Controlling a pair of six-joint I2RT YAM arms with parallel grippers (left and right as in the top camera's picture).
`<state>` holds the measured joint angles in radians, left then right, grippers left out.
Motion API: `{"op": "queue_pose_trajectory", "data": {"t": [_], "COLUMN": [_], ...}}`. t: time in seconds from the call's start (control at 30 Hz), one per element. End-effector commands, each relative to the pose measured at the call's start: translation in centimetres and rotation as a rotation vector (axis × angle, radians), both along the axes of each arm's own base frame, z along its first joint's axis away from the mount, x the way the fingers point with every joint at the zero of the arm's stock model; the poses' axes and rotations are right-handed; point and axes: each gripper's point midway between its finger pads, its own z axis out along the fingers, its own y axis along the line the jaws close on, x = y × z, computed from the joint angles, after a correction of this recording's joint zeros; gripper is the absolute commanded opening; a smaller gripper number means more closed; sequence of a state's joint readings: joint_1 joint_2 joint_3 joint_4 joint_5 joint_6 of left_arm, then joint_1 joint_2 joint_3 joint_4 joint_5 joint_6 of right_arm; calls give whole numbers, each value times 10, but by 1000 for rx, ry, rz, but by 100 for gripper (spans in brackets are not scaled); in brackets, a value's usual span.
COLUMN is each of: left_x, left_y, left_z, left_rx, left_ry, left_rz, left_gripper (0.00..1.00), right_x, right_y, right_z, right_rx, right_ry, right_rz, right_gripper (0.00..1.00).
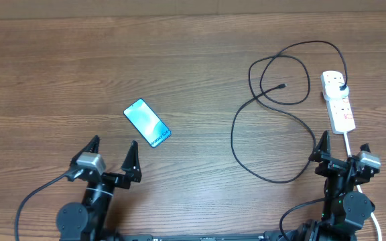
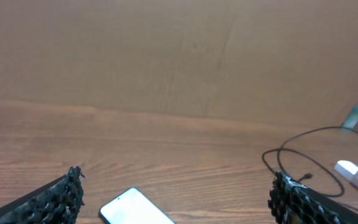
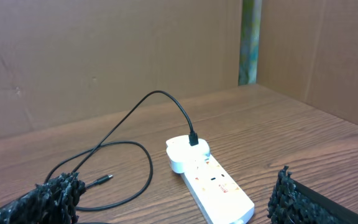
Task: Plug charger to phone and switch on socket
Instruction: 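Move the left gripper over the blue smartphone and lower onto it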
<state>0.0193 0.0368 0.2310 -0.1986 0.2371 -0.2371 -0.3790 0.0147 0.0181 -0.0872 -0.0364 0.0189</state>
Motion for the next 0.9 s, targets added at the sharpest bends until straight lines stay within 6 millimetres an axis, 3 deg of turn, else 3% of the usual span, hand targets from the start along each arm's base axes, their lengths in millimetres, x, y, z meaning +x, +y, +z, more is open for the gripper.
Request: {"op": "queue_pose_trajectory", "data": {"t": [0.0, 0.17, 0.43, 0.6, 0.87], "left_x": [-3, 7, 46, 72, 99], "left_y": [-3, -3, -3, -10, -32], "left_z": [26, 55, 91, 92, 77], "left_rx": [-18, -20, -34, -32, -18], "left_ry": [9, 79, 331, 544, 826], "left_rz": [-18, -18, -15, -38, -104], "left_gripper": [100, 100, 100, 100, 100], "right_x": [-1, -1, -1, -1, -1], "right_y": [-3, -3, -3, -3, -3], "right_z": [-1, -1, -1, -1, -1], "right_rx": [-7, -7, -7, -7, -7], "right_ry": [-5, -5, -5, -5, -5], "right_rz": [-14, -14, -14, -14, -14], "right_gripper": [100, 100, 100, 100, 100]}}
